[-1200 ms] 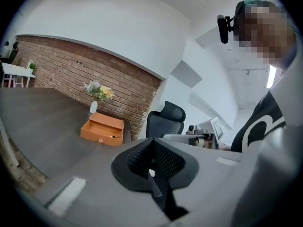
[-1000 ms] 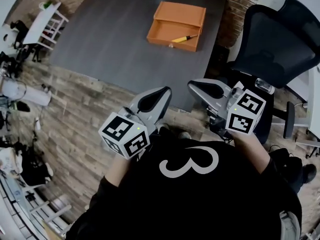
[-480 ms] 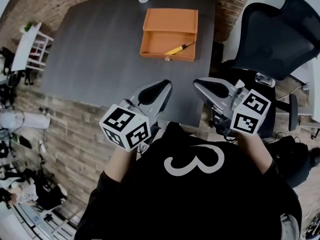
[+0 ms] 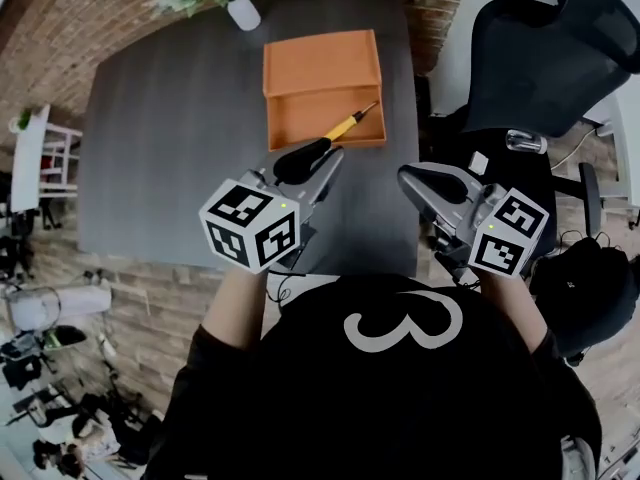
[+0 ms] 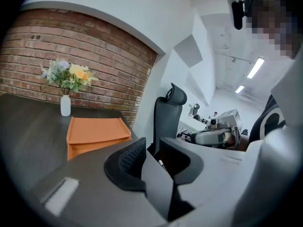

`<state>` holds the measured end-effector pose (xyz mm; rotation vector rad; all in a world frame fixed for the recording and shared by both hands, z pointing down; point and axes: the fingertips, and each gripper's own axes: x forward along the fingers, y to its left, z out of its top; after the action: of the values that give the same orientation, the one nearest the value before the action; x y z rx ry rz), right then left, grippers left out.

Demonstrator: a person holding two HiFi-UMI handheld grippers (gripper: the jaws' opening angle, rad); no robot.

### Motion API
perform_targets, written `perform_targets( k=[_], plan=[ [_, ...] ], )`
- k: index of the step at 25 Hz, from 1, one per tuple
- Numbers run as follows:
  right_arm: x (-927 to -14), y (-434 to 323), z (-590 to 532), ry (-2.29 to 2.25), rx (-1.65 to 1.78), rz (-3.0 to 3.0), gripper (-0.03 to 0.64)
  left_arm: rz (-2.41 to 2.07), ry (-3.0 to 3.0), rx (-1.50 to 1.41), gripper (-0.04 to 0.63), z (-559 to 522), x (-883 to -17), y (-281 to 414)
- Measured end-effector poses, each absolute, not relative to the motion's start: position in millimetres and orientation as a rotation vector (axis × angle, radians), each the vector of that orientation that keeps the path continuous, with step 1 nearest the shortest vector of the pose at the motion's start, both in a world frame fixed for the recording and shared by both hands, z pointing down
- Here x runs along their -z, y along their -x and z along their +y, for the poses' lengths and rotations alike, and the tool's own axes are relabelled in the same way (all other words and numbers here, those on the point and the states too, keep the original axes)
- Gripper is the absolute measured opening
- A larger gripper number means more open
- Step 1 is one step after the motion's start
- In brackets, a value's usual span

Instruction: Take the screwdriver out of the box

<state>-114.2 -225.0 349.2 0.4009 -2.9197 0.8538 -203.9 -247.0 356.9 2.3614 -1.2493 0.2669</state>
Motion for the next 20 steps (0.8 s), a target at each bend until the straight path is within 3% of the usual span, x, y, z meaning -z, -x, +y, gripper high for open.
perform_targets(
  k=[12,20],
  plan=[
    [-389,98,-245,-0.605,-1.017,-2.822,0.002,-1.026,-2.351,-0.629,0.186,-324,-421,198],
    [-414,86,-244,-0.696,-1.105,-2.760,0.002,-0.923,-2.288,-0.871,0.202,-349,-486,195]
  ],
)
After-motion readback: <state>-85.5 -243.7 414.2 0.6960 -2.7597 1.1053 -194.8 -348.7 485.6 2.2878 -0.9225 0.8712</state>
